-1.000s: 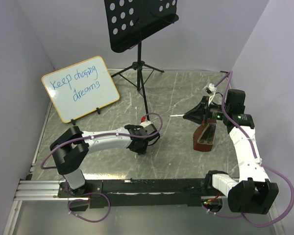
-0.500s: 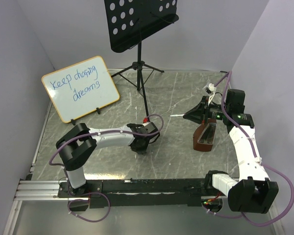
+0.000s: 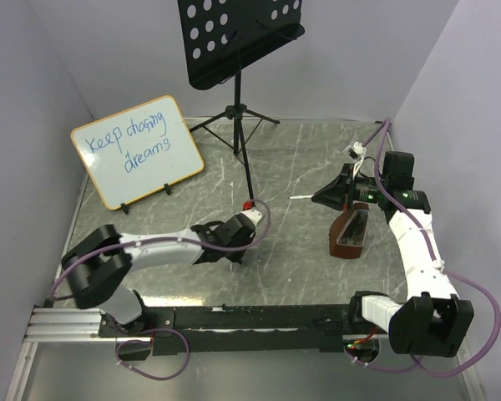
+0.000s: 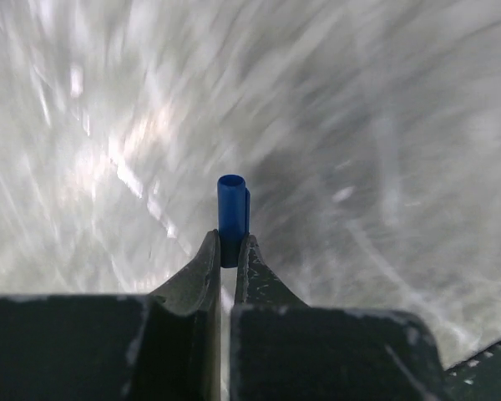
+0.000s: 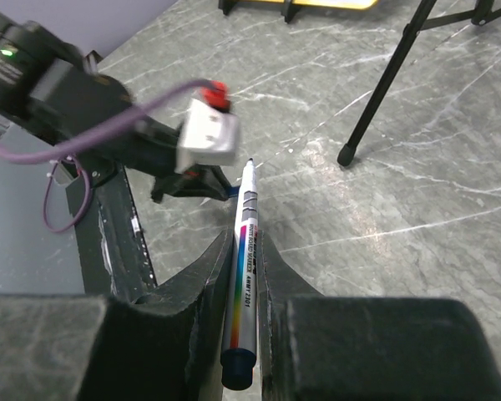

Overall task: Write a sentence on the whiteboard
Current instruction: Close the whiteboard marker at the center of the board.

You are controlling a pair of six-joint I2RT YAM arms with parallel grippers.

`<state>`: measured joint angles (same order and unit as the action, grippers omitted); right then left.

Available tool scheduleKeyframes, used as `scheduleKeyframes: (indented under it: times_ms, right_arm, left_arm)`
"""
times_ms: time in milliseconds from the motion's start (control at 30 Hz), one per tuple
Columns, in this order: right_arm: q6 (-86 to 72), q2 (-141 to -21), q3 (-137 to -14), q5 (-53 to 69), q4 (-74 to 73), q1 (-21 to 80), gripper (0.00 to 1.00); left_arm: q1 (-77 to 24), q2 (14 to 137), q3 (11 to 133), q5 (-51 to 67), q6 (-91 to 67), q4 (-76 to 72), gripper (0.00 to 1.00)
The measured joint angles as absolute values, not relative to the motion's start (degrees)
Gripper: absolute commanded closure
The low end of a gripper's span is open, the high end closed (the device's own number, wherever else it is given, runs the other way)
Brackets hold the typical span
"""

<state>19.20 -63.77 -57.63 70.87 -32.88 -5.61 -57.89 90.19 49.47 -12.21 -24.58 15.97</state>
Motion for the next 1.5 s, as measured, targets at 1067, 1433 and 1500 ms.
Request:
scheduleKeyframes:
  times_ms: [1067, 1433, 1500]
  right_arm:
    - [27.6, -72.9, -58.3, 69.5, -41.1, 2.2, 1.0]
    - [32.5, -76.1, -61.1, 67.0, -46.8, 4.4, 1.0]
    - [32.9, -76.4, -61.2, 66.6, -47.4, 4.8, 1.0]
  left_arm:
    - [-52.3, 84.8, 42.3, 14.3, -3.8, -20.4, 0.99]
    - [-51.6, 82.6, 42.4, 14.0, -0.5, -17.1, 0.99]
    - [-51.6, 82.5, 42.4, 14.0, 0.3, -16.4, 0.99]
